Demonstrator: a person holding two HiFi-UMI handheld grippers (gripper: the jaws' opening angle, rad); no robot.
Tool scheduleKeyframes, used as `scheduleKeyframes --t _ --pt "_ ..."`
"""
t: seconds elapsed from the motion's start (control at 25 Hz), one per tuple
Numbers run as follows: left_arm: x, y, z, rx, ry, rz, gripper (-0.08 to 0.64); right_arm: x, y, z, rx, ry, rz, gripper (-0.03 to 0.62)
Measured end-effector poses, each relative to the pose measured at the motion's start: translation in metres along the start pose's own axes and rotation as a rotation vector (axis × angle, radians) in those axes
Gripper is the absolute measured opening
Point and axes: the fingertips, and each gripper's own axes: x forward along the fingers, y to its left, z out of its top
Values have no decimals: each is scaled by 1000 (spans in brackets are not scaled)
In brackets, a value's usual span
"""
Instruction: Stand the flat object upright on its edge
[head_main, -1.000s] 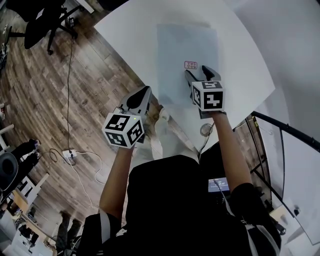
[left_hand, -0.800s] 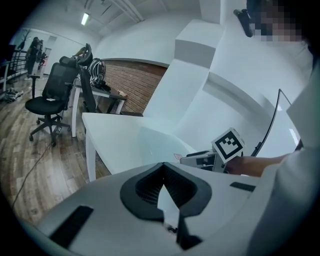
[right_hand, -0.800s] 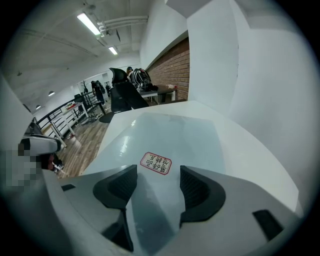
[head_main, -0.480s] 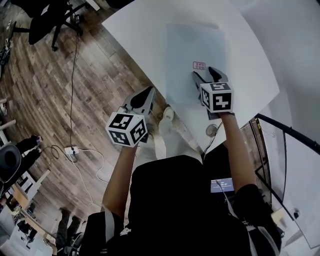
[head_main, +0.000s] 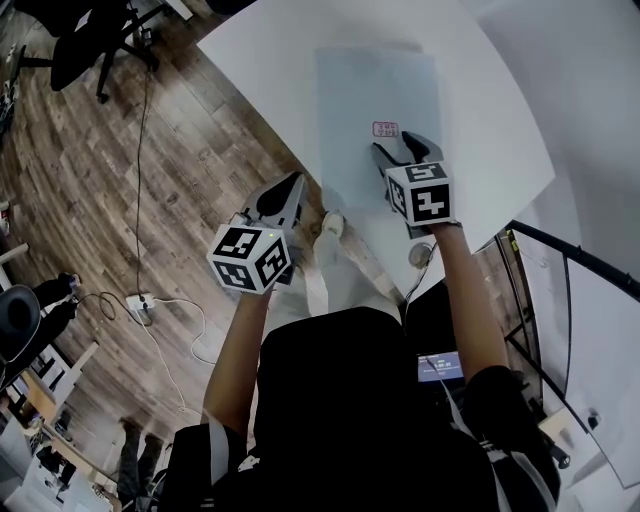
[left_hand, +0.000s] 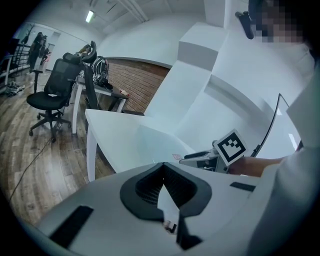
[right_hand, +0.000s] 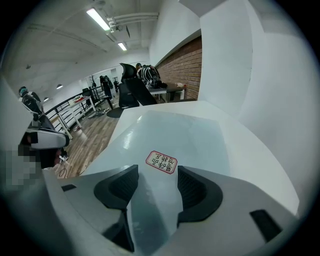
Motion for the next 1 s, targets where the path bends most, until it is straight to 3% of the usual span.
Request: scheduleKeyframes --t 1.0 --pt "-15 21 -5 -48 -18 18 11 -3 71 -12 -131 28 122 253"
